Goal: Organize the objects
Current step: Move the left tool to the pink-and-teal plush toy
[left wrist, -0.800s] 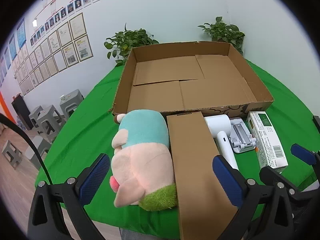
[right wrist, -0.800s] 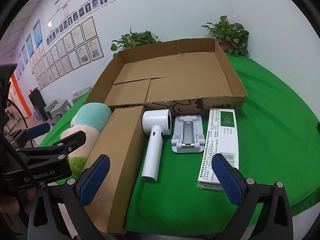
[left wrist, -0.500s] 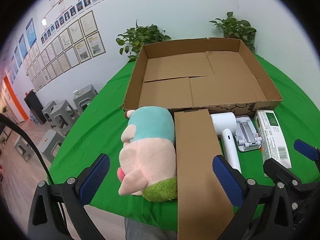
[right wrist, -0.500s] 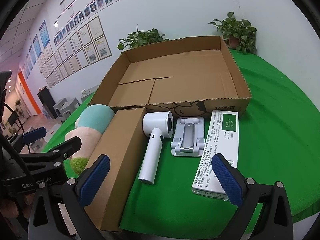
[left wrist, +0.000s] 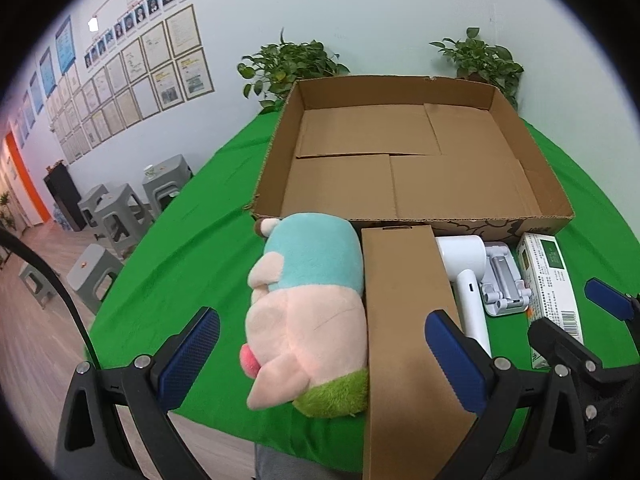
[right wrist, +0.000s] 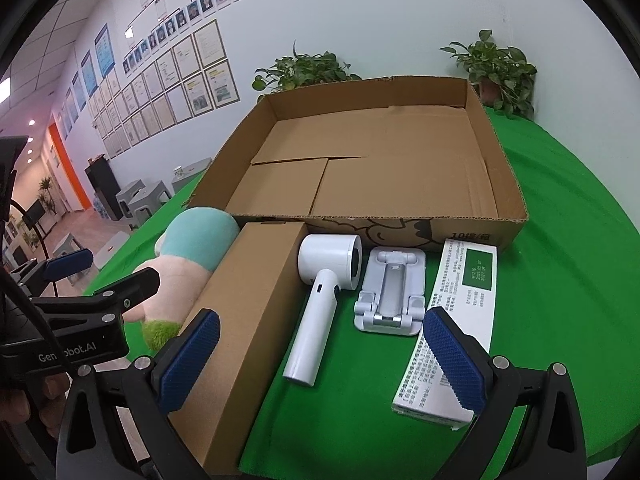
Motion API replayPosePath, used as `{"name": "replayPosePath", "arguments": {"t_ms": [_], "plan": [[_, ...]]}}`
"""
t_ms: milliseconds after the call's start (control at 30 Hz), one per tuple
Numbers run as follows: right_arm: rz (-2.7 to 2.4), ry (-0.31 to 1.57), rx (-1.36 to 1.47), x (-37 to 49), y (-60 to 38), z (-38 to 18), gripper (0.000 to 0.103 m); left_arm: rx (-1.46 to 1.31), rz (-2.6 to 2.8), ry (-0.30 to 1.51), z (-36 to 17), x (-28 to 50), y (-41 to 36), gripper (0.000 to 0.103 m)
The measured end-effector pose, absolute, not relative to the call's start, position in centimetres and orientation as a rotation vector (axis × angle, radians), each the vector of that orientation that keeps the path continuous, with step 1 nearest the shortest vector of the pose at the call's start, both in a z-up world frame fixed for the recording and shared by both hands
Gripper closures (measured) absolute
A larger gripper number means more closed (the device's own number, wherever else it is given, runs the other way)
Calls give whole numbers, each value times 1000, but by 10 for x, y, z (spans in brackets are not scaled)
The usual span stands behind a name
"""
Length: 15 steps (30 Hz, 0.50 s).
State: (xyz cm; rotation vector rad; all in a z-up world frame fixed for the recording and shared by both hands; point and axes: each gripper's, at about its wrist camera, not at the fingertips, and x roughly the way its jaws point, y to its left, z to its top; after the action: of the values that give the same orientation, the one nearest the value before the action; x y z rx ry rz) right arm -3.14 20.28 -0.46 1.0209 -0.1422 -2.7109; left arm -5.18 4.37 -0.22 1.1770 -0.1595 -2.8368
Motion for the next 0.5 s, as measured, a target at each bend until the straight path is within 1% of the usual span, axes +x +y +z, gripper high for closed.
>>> {"name": "replayPosePath", "arguments": {"t_ms": [133, 300, 500], "plan": [[-2753, -141, 1046, -42, 198, -6, 0, 1214, -2888, -162, -11, -59, 37, 1], [-2792, -108, 1086, -51, 183, -10, 1, 1237, -2937, -120, -18, -65, 23, 1], [-2802, -13, 1110, -56, 160, -9, 1, 1275, -2980, -5, -24, -70, 4, 1]]}}
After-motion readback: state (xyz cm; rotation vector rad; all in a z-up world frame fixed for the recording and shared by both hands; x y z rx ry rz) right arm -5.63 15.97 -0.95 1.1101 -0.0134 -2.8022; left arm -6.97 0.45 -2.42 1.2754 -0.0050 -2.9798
